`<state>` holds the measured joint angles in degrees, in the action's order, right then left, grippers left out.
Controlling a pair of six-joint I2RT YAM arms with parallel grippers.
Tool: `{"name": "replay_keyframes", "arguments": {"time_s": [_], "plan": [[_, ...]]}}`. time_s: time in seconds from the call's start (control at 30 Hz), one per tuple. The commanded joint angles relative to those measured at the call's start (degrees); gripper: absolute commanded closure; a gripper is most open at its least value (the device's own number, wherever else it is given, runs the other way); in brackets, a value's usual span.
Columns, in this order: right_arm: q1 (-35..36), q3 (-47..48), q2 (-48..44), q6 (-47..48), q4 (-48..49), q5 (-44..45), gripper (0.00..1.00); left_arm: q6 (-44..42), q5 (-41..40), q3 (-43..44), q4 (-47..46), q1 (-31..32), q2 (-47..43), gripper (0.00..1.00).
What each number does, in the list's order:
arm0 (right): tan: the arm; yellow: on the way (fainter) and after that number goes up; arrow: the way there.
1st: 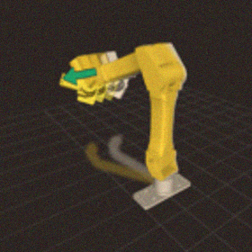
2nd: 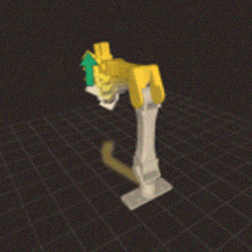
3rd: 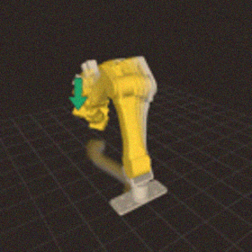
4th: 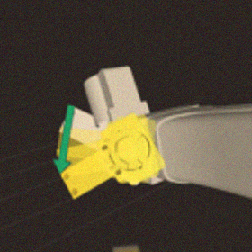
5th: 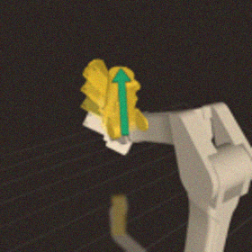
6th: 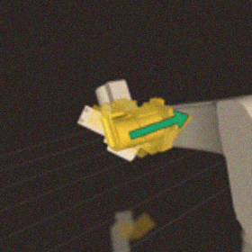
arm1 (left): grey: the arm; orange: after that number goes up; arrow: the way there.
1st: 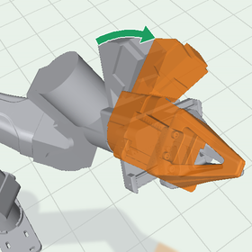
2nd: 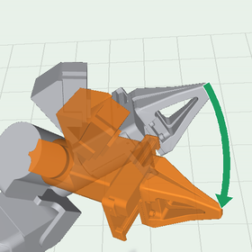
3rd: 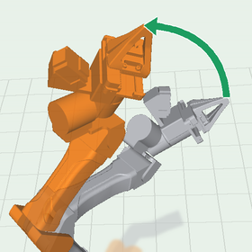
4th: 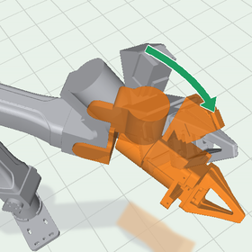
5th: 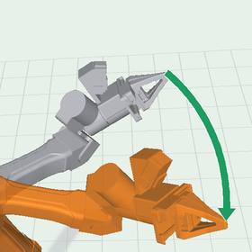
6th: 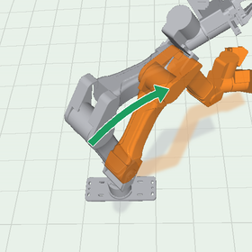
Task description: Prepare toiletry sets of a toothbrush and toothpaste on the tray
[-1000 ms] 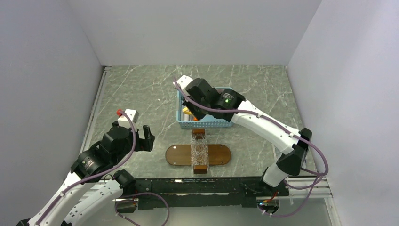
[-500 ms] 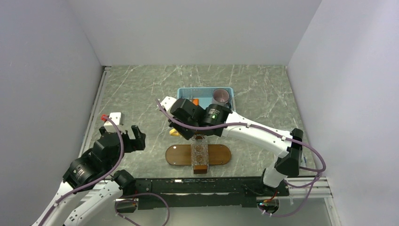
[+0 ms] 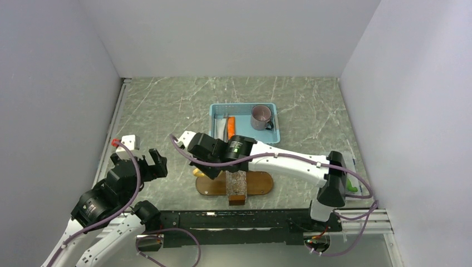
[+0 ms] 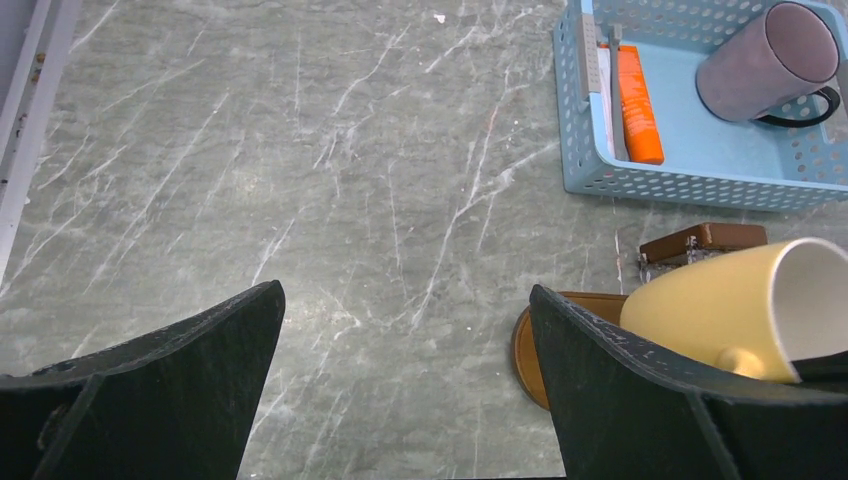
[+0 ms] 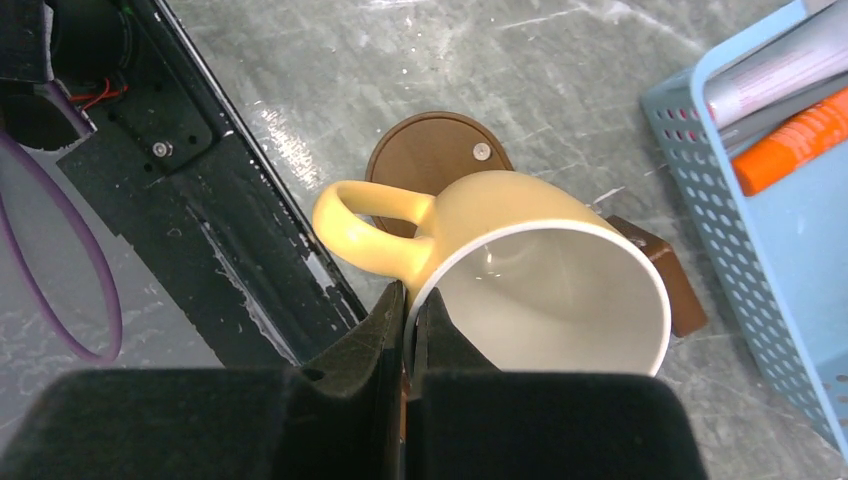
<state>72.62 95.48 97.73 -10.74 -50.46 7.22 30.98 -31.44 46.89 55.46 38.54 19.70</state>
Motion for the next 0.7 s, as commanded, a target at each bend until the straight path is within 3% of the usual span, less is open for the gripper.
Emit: {"name": "replay_keyframes", "arguments": {"time_s": [0.0, 0.67], "plan": [[1.6, 1.5, 1.7, -2.8, 3.5, 2.8, 1.0, 2.1, -3.5, 2.1, 1.0, -0.3, -1.0, 0.0], [4.2, 2.5, 9.0, -11.4, 3.5, 7.9, 1.0, 4.6, -6.9, 2.0, 2.5, -0.3, -8.1, 0.01]]}}
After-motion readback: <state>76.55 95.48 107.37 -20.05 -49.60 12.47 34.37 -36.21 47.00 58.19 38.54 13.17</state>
